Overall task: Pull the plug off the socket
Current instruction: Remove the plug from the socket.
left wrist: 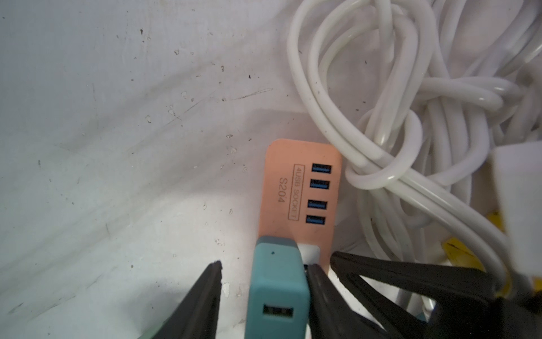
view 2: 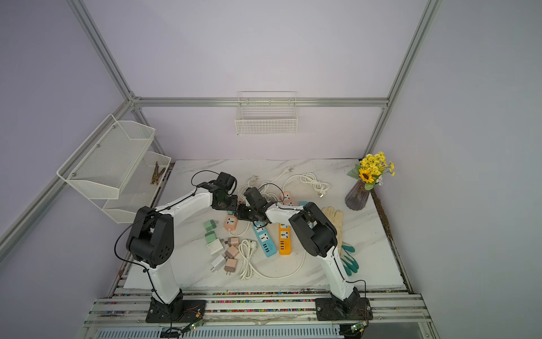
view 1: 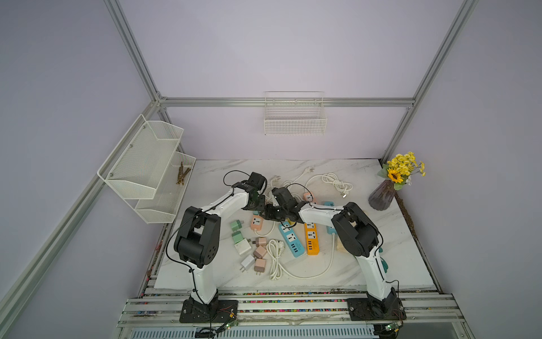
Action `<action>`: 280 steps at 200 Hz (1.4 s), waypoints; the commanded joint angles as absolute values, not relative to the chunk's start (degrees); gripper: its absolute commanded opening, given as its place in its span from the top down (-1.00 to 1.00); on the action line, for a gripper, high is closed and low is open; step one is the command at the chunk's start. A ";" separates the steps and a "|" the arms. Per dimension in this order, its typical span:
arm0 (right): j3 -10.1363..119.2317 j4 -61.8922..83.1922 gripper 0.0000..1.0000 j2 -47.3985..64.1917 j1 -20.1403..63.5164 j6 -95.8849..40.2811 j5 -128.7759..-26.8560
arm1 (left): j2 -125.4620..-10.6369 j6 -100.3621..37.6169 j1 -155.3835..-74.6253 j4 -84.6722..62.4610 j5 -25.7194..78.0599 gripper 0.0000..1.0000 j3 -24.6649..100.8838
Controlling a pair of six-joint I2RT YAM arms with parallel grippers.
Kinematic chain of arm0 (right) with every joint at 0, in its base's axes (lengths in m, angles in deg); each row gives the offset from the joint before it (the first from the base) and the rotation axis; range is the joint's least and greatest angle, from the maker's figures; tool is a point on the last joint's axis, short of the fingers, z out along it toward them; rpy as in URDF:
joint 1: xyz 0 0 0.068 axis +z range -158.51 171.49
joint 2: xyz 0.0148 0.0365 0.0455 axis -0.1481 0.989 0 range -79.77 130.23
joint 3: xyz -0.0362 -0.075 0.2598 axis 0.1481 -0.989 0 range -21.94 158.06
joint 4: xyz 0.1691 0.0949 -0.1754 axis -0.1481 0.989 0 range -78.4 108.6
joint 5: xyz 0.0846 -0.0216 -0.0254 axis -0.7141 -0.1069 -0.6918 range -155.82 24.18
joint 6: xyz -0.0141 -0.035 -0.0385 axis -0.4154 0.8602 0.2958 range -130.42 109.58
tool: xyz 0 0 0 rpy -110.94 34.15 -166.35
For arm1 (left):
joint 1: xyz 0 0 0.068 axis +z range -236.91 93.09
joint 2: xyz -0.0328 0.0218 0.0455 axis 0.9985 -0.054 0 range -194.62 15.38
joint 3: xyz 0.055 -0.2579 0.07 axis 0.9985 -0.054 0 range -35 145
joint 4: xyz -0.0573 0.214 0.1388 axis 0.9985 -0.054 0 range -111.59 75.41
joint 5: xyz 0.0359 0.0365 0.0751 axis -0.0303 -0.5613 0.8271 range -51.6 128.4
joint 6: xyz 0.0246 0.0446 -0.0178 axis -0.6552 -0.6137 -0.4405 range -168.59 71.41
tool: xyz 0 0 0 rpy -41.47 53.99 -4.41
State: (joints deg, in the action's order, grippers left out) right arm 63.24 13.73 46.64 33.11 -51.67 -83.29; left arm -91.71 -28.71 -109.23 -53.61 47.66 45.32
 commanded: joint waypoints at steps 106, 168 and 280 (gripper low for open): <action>61.47 17.21 0.20 49.96 33.01 -51.06 -82.20 | -87.94 -28.65 -109.93 -53.44 47.16 0.65 46.28; 61.69 17.93 0.20 50.32 33.02 -51.02 -81.99 | -84.76 -22.55 -107.22 -51.82 39.81 0.68 45.35; 60.82 16.08 0.16 49.09 33.02 -49.70 -83.73 | -57.68 -9.72 -98.96 -24.58 28.13 0.66 17.69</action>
State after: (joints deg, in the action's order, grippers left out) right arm 63.22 13.21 46.88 33.00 -51.58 -83.47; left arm -62.14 -17.48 -103.83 -37.55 37.38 24.38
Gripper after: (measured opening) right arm 0.411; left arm 0.281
